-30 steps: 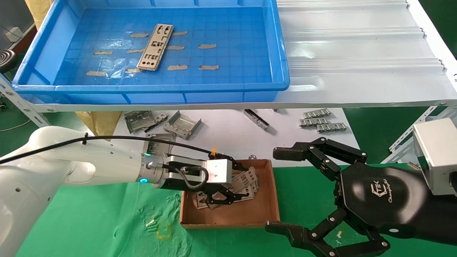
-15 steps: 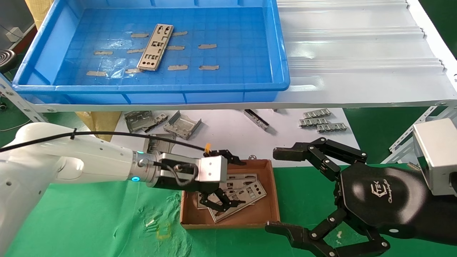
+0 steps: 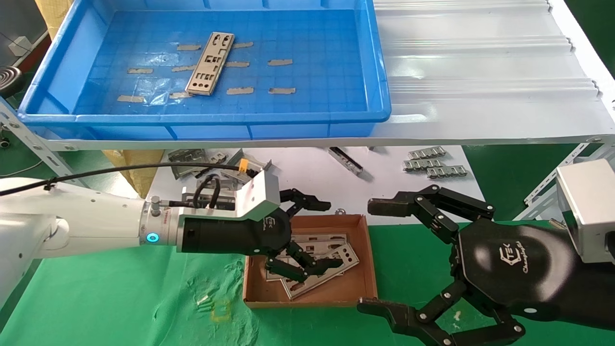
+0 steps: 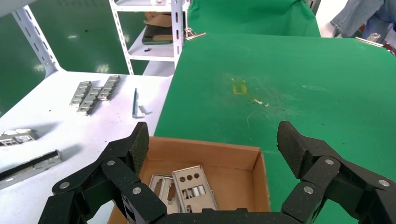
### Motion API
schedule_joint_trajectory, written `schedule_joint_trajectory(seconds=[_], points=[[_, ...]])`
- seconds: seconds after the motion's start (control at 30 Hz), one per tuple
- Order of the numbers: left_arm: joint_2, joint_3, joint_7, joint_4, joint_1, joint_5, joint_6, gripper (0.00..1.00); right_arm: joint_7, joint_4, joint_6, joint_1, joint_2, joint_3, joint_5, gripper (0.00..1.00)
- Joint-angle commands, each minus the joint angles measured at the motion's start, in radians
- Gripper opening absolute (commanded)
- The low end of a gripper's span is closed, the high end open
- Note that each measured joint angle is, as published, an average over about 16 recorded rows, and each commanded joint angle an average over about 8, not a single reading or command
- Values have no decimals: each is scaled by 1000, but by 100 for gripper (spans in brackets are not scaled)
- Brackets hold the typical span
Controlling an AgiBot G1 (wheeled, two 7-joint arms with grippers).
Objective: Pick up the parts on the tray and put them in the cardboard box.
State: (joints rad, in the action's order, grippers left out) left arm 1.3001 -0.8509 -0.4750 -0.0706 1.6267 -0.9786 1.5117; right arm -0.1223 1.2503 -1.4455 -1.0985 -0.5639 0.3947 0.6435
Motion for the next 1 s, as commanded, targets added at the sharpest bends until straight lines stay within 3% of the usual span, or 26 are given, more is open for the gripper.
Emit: schedule_joint_trajectory(seconds=[0.03,0.33,1.0], points=[[-4,8,12,10,-2,13,21,100,0,0,0,0,0,0,0,100],[-32,29,33,-49,-26,18,9,100,0,0,0,0,0,0,0,100],[-257,214,249,-447,-206,97,0,100,0,0,0,0,0,0,0,100]])
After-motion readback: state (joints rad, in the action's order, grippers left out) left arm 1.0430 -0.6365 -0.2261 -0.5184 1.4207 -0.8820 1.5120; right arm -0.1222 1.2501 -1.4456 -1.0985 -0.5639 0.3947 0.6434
